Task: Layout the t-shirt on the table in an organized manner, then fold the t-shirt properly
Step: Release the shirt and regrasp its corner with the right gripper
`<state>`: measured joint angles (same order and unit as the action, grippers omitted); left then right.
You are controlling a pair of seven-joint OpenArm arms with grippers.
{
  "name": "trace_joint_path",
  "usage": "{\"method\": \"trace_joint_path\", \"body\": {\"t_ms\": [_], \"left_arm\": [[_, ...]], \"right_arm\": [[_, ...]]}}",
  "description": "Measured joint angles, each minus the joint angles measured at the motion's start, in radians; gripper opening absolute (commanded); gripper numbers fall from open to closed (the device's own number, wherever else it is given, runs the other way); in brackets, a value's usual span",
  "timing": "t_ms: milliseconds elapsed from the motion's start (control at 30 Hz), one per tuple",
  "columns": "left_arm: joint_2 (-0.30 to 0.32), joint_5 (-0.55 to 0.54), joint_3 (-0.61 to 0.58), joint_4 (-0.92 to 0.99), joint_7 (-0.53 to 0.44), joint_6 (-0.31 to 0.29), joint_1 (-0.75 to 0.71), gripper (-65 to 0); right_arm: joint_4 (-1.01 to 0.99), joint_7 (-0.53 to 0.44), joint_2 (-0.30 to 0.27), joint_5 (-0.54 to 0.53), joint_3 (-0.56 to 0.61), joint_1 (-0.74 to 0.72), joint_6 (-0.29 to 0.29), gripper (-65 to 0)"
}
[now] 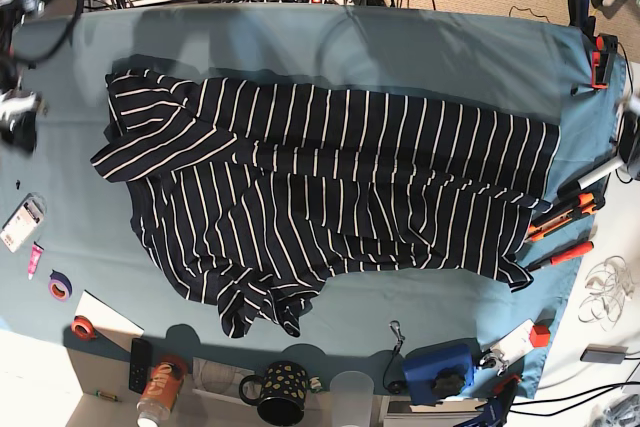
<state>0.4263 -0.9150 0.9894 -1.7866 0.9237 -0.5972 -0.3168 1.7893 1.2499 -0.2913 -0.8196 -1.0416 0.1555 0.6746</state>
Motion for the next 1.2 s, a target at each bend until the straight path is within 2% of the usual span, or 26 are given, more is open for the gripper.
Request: {"method": "trace_joint_path", "body": {"t_ms": [100, 200, 300, 400, 500, 567, 733, 867, 967, 1200], "left_arm": [[-0.002, -0.029, -0.001, 0.0, 0.0, -0.003, -0.039, -35.0], [-0.002, -0.029, 0.0, 0.0, 0.001, -0.003, -0.056, -35.0], [-0.002, -0.029, 0.0, 0.0, 0.004, -0.003, -0.054, -35.0], [-0.002, -0.029, 0.0, 0.0, 0.004, -0.003, -0.054, -35.0], [-0.002, -0.03, 0.0, 0.0, 0.004, -0.003, -0.054, -35.0], [-0.002, -0.03, 0.0, 0.0, 0.005, -0.003, -0.054, -35.0], [-0.002, -0.029, 0.0, 0.0, 0.005, -0.003, -0.054, -35.0], [-0.002, -0.03, 0.0, 0.0, 0.005, -0.003, -0.054, -35.0], [-0.002, -0.029, 0.0, 0.0, 0.005, -0.003, -0.054, -35.0], [-0.002, -0.03, 0.0, 0.0, 0.004, -0.003, -0.054, -35.0]], "right_arm": [[-0.061, 0.026, 0.006, -0.005, 0.015, 0.037, 0.0, -44.5], [-0.164, 0.037, 0.006, -0.002, 0.029, 0.055, 0.006, -40.3], [-0.278, 0.063, 0.007, -0.042, 0.05, 0.054, 0.019, -40.0], [-0.352, 0.156, 0.007, -0.175, 0.086, 0.053, 0.022, -40.0], [-0.386, 0.163, 0.008, -0.345, 0.126, 0.055, 0.022, -40.0], [-0.39, 0.162, 0.007, -0.407, 0.144, 0.053, 0.022, -40.0], [-0.39, 0.16, 0.006, -0.399, 0.19, 0.055, 0.022, -40.0], [-0.39, 0.157, 0.006, -0.354, 0.256, 0.055, 0.023, -40.0], [-0.39, 0.156, 0.006, -0.36, 0.261, 0.053, 0.022, -40.1], [-0.39, 0.164, 0.006, -0.401, 0.11, 0.053, 0.022, -40.1]]}}
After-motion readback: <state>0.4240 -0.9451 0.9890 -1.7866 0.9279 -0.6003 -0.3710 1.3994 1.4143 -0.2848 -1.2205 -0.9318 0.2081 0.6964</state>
